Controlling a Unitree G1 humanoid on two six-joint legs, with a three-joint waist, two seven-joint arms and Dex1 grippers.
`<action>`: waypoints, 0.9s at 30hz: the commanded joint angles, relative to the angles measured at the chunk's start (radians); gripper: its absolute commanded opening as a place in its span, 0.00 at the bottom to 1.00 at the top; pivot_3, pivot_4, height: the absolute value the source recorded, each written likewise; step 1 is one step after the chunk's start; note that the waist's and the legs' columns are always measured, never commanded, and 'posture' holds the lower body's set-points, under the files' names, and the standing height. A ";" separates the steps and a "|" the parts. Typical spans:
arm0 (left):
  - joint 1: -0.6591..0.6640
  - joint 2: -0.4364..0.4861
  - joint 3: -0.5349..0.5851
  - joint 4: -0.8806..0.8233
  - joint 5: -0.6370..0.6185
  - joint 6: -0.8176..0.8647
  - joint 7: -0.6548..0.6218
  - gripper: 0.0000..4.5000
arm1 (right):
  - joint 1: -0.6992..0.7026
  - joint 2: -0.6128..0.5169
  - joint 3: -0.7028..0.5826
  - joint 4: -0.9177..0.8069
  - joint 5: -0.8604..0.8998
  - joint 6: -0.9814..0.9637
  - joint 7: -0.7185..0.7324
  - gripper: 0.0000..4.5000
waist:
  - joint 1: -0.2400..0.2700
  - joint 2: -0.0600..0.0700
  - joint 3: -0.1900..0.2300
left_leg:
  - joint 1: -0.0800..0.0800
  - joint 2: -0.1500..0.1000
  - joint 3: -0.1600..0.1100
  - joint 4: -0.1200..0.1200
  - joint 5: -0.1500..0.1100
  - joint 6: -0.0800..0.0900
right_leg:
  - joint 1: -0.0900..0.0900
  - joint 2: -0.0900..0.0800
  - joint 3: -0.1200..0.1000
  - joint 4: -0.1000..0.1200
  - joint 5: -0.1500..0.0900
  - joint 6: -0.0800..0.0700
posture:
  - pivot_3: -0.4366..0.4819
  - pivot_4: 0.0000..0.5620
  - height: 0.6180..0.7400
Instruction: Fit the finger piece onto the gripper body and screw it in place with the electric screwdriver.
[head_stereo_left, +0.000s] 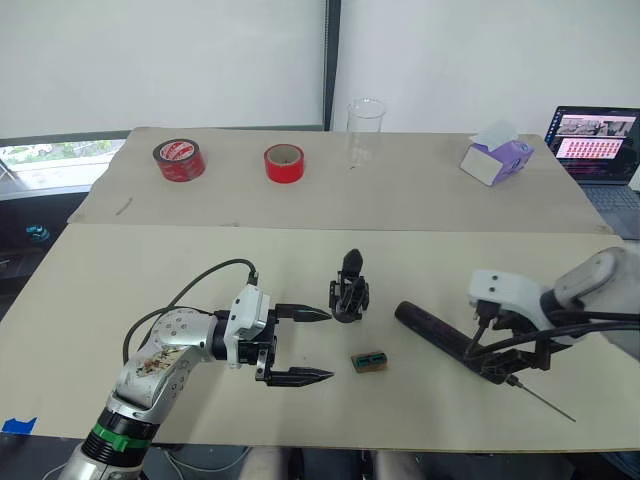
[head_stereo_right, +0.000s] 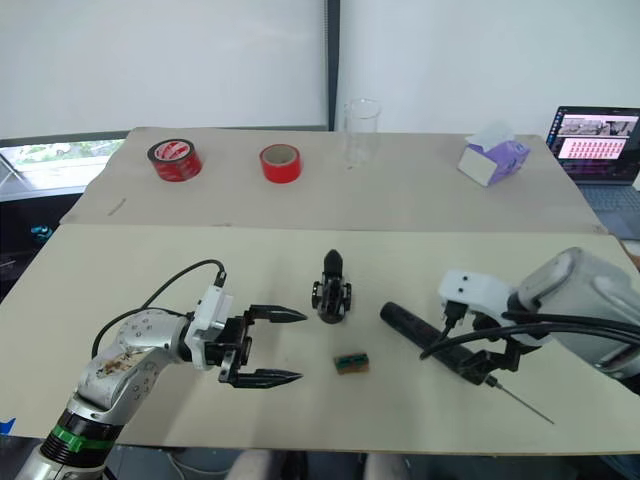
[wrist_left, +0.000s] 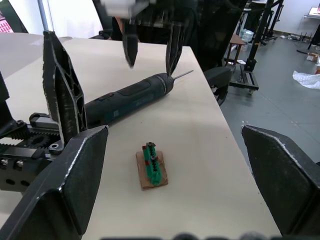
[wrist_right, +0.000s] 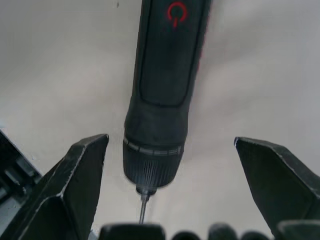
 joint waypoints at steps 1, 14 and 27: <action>0.007 0.001 -0.005 -0.041 0.003 -0.001 0.007 1.00 | -0.044 0.006 0.060 0.010 -0.065 0.008 0.018 0.99 | 0.001 0.000 0.000 | 0.000 0.000 0.000 0.000 0.000 0.000 | 0.000 0.000 0.000 0.000 0.002 -0.003 | 0.48 0.27 1.00; 0.025 0.003 -0.004 -0.032 0.022 -0.017 0.020 1.00 | -0.016 0.125 0.146 0.035 -0.118 0.055 -0.035 0.99 | -0.003 -0.002 -0.001 | 0.001 0.001 0.000 0.002 0.000 0.000 | 0.002 0.003 -0.001 0.000 0.002 -0.002 | 0.48 0.27 1.00; 0.023 0.026 0.012 -0.025 0.021 -0.015 0.007 1.00 | 0.036 0.095 0.098 0.091 -0.169 -0.071 -0.006 0.43 | 0.000 -0.005 -0.003 | 0.003 0.001 -0.001 0.004 -0.001 0.001 | 0.006 0.002 -0.003 -0.001 0.001 -0.001 | 0.48 0.27 1.00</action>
